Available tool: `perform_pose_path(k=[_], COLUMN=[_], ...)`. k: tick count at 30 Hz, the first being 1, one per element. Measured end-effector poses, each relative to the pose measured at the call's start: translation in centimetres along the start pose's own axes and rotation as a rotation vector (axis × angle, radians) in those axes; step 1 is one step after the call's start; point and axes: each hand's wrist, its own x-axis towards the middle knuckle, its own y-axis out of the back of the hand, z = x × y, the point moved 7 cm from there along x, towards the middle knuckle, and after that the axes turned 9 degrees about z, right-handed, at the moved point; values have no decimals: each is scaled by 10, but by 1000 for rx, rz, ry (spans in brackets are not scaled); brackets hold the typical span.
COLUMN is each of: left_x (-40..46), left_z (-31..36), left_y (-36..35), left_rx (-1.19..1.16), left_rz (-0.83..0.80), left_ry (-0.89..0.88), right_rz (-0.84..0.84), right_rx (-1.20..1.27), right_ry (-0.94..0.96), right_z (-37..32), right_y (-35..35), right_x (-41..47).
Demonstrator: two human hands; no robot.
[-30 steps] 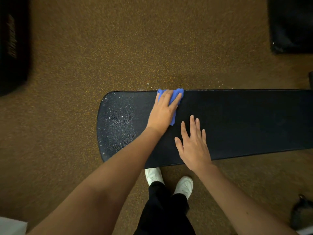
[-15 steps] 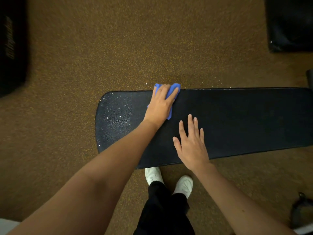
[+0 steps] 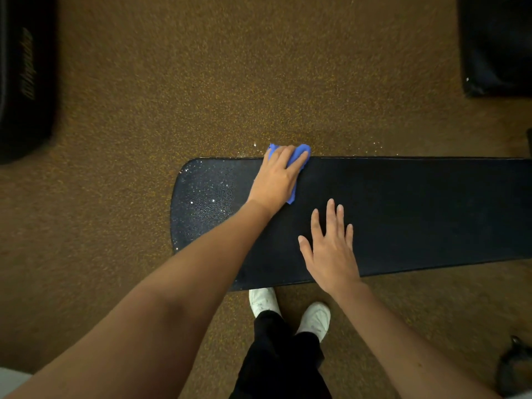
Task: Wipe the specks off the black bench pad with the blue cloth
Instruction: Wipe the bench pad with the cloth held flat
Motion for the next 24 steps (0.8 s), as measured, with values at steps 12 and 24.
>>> perform_pose_path(k=[12, 24], left_x=[-13, -25], left_z=[-37, -33], left_y=[20, 23], left_rx=[96, 108], left_rz=[119, 69], left_ry=[188, 182], right_rz=[-16, -17], right_rx=[0, -5], right_ry=[-19, -42], right_z=[0, -1], right_y=[2, 1], right_x=[0, 1])
